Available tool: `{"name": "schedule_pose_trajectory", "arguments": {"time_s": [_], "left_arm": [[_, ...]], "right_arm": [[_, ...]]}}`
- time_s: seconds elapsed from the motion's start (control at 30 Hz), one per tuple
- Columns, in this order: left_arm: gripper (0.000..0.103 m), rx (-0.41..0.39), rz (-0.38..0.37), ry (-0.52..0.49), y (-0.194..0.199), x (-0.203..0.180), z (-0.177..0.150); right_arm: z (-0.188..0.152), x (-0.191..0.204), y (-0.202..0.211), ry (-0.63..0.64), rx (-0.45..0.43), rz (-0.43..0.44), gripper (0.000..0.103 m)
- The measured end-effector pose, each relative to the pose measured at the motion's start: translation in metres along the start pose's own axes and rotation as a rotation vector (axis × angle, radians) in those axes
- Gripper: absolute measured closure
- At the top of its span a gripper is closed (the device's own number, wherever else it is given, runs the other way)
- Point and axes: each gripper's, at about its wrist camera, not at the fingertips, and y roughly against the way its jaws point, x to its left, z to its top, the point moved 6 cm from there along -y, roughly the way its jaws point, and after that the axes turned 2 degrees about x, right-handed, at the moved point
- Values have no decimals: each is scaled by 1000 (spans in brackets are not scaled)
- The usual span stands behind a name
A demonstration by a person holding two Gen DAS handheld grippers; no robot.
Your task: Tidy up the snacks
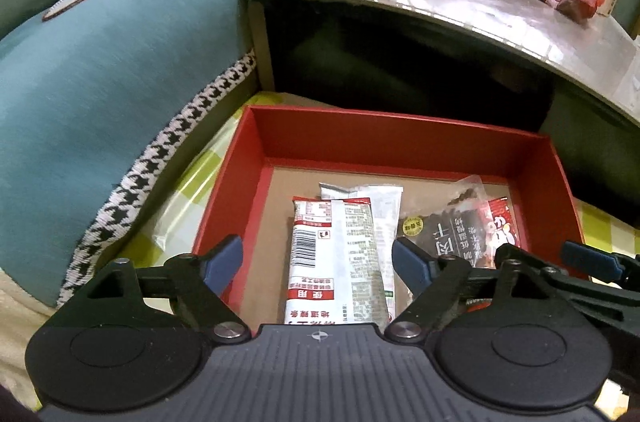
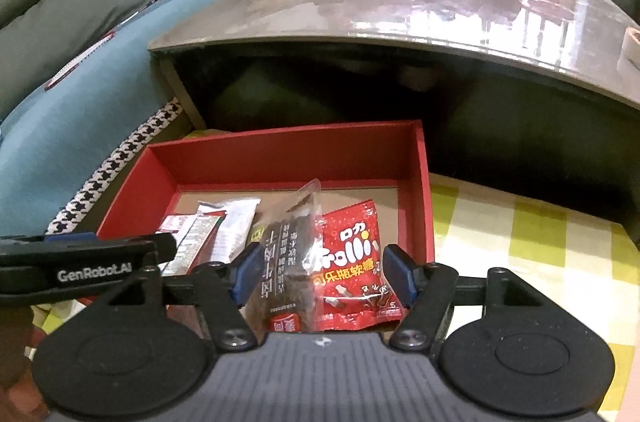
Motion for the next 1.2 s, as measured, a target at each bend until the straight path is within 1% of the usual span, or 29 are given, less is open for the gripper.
{"name": "schedule_pose_trajectory", "arguments": {"time_s": [0.13,0.3,0.4,0.5,0.67,0.87,1.0,1.07,1.13,1.2], "left_arm": [[17,-3,9,-17,7,6,-3],[17,12,21,-47,14,13,-15],[17,26,52,-71,9,11,-21],[18,53,59,-82,1,9,-23],[16,43,99,-110,-7,4,-20],[16,36,129,-112,-19,1,-16],[19,12,160,-138,-25,-3,-11],[20,4,162,-144,-27,-3,-9],[20,12,158,-124,-30,-1,-6],[19,16,166,-125,-33,0,-5]], "right_arm": [[1,-1,7,3,-10,0,32],[-2,1,16,6,-15,3,31],[-4,5,25,11,-23,14,29],[-6,8,32,22,-34,20,27],[-5,6,32,11,-35,25,27],[-5,2,25,-7,-18,30,27],[-6,1,22,-11,-7,31,27],[-6,1,21,-11,-2,33,27],[-7,1,21,-11,-2,32,26],[-7,0,21,-13,0,34,26]]}}
